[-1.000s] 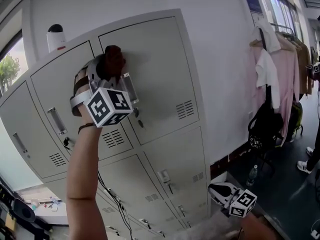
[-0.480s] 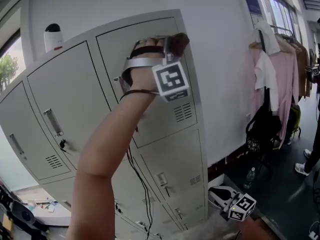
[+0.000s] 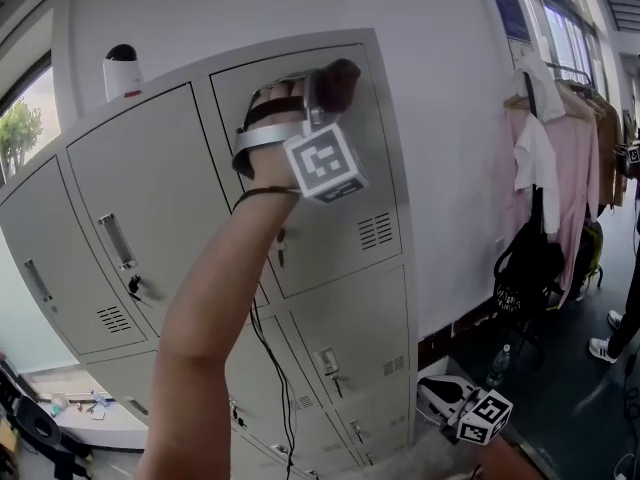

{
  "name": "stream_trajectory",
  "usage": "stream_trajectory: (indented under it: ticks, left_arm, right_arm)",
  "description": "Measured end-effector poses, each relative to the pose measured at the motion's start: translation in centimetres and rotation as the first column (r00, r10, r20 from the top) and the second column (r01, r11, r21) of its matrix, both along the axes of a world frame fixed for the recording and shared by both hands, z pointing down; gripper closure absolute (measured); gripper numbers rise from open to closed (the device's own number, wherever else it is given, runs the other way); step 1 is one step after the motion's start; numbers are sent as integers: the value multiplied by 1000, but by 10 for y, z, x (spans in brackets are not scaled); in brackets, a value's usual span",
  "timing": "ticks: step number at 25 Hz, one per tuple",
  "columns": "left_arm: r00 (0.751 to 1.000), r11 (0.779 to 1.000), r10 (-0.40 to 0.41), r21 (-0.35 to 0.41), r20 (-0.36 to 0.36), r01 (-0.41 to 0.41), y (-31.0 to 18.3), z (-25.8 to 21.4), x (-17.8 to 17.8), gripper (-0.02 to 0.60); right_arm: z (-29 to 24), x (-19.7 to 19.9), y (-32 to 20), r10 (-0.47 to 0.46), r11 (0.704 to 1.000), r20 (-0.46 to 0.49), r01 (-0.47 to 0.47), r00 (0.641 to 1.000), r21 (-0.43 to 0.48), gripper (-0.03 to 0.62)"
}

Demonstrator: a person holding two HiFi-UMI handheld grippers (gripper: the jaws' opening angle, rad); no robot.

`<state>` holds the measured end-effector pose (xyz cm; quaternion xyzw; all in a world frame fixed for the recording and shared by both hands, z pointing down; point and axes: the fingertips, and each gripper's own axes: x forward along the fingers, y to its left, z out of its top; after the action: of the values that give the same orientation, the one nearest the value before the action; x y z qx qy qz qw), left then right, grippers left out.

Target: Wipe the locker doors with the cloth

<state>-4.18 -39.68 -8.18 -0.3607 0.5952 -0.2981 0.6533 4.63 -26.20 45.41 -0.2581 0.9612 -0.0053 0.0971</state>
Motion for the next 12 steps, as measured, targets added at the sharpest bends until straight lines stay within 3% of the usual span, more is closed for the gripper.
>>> stream_trajectory:
  ticks: [4,7,9,12]
  left_arm:
    - [991,996,-35,73,-131,45,37,-20,-80,512]
    - [977,981,-29,182,-209,68,65,-35,-131,512]
    - [972,966,-10,247,-236,70,74,-47,-147,512]
    - [968,961,-12,263,-251,80,74,-54,-147,514]
  right_arm:
    - [-5,-25,1,-65,998,-21,65,998,14,576]
    - [-4,-42,2,-111,994,-45,111,993,12,576]
    - [-4,-52,3,-131,991,-59,132,990,13,576]
    - [-7,-55,6,-138,990,-51,138,989,14,575]
